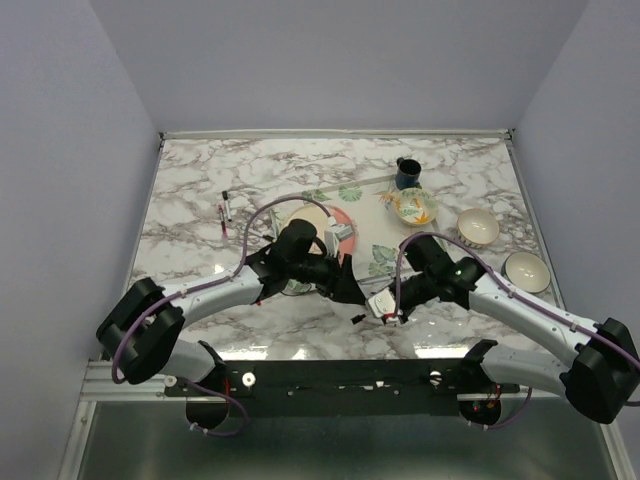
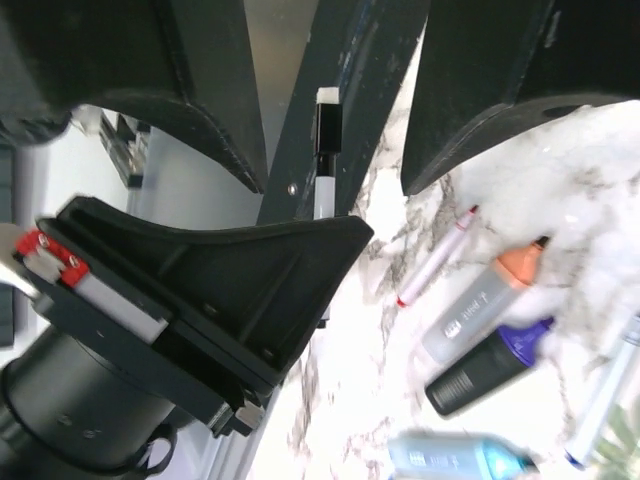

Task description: Open the pen caps

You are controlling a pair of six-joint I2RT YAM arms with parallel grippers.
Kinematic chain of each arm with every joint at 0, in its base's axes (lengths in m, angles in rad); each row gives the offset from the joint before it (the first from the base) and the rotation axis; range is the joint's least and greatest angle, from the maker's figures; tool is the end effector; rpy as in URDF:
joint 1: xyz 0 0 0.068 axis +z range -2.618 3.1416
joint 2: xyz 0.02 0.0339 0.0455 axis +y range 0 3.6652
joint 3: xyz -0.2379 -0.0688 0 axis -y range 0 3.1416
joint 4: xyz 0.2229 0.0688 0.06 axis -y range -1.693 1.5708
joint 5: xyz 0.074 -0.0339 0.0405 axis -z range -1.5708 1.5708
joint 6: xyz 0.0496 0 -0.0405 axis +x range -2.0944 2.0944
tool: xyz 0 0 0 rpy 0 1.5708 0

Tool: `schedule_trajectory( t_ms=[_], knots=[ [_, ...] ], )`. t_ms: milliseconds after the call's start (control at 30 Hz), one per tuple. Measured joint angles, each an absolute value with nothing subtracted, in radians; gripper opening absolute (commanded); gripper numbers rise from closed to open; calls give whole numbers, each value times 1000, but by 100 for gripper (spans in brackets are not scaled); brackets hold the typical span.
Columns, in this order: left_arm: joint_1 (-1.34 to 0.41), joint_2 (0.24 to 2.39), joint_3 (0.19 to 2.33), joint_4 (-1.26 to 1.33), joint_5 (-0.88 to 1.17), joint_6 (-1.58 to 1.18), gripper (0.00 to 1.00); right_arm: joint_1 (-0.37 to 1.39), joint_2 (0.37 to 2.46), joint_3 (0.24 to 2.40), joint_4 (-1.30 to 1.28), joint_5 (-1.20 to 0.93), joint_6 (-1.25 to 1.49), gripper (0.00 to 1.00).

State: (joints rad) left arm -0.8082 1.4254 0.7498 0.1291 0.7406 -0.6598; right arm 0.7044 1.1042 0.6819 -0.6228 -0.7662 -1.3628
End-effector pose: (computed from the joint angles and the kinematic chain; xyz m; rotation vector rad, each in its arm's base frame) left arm 0.1772 -0.2339 0.1988 0.6897 2.3191 -1.5716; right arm 0.1270 0.1531 0.1944 -2.1273 0.9735 0.6847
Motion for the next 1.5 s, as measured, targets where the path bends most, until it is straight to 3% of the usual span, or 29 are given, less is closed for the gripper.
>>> schedule_trajectory(
  t_ms=[200, 467, 800, 1000, 1100, 1500],
  knots=[
    [-767, 1314, 667, 216, 694, -690, 65, 706, 1112, 757, -593, -743, -1189, 0],
    [-767, 1361, 654, 269, 717, -722, 49, 706, 1113, 765, -560, -710, -1097, 0],
    [-768, 1365, 654, 262, 765, -712, 41, 706, 1119, 765, -509, -651, -1058, 1],
    [-765, 1365, 654, 238, 765, -689, 23, 708, 1120, 765, -508, -642, -1056, 1],
    [-764, 1365, 654, 229, 767, -677, 1, 708, 1120, 764, -510, -642, -1067, 1],
    [-687, 1219, 660, 187, 739, -636, 0, 618, 1143, 839, -485, -758, -1199, 0]
  ],
)
